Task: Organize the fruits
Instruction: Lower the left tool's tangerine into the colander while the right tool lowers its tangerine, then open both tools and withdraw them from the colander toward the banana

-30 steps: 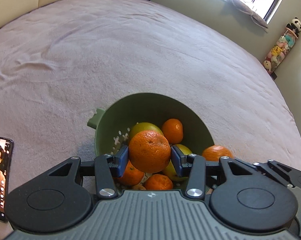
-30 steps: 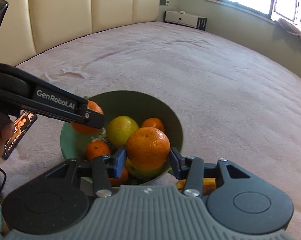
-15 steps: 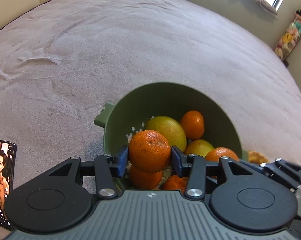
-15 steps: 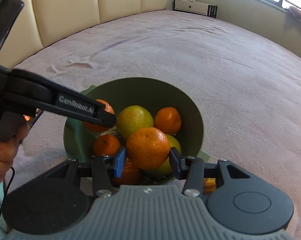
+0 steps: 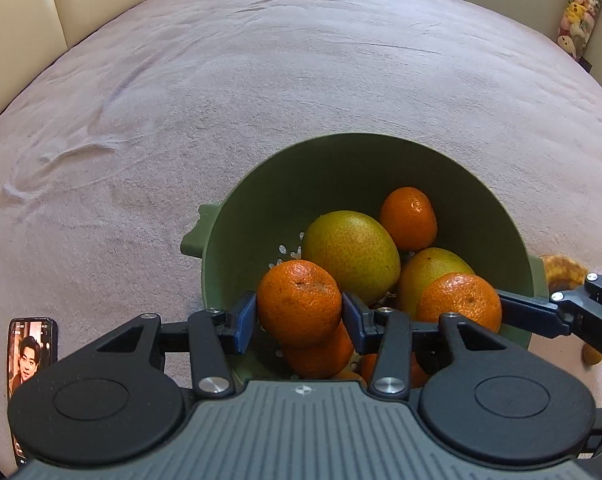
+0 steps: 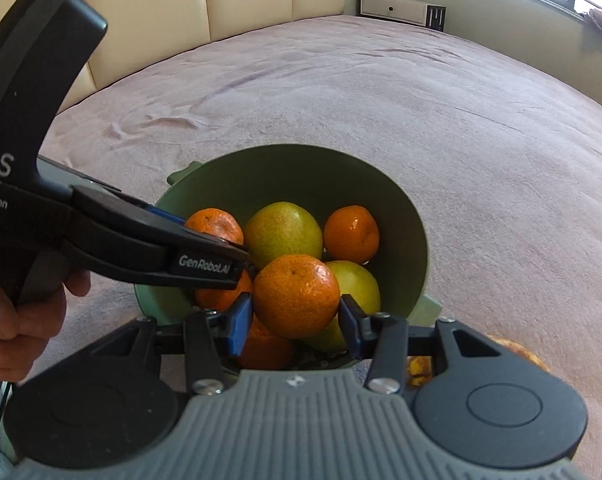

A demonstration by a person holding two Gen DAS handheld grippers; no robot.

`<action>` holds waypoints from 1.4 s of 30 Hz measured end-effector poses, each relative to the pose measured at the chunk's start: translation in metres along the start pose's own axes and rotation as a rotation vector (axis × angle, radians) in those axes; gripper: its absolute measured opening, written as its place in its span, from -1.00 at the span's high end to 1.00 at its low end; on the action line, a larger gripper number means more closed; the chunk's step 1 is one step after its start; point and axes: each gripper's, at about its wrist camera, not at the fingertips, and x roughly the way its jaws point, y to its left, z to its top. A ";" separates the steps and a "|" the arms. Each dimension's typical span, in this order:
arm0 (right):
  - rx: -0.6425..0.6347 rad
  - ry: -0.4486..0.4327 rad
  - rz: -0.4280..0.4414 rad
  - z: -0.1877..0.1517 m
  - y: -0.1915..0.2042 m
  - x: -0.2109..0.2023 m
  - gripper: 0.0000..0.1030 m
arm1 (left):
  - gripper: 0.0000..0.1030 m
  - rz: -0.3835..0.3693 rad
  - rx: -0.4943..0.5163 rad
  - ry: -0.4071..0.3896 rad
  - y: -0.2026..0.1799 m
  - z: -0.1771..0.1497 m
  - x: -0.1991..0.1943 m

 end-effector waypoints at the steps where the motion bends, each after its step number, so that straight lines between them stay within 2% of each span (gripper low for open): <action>1: 0.000 0.002 0.000 -0.001 0.001 0.001 0.14 | -0.05 0.002 0.001 0.000 0.000 0.000 0.000; 7: -0.005 -0.001 -0.004 0.000 0.002 0.002 0.14 | -0.12 0.014 0.016 0.004 -0.003 -0.001 -0.003; 13: -0.020 -0.008 0.001 -0.001 0.005 0.001 0.14 | -0.21 0.019 0.010 -0.026 0.000 0.001 -0.013; 17: -0.031 -0.022 0.010 0.002 0.009 0.002 0.14 | -0.21 0.011 -0.013 -0.025 0.003 0.002 -0.020; 37: -0.049 -0.006 0.024 0.002 0.017 0.014 0.13 | -0.21 0.007 0.007 0.004 0.001 0.001 -0.019; 42: -0.049 -0.015 0.019 0.005 0.016 0.009 0.12 | -0.14 0.025 0.008 0.005 0.001 0.002 -0.020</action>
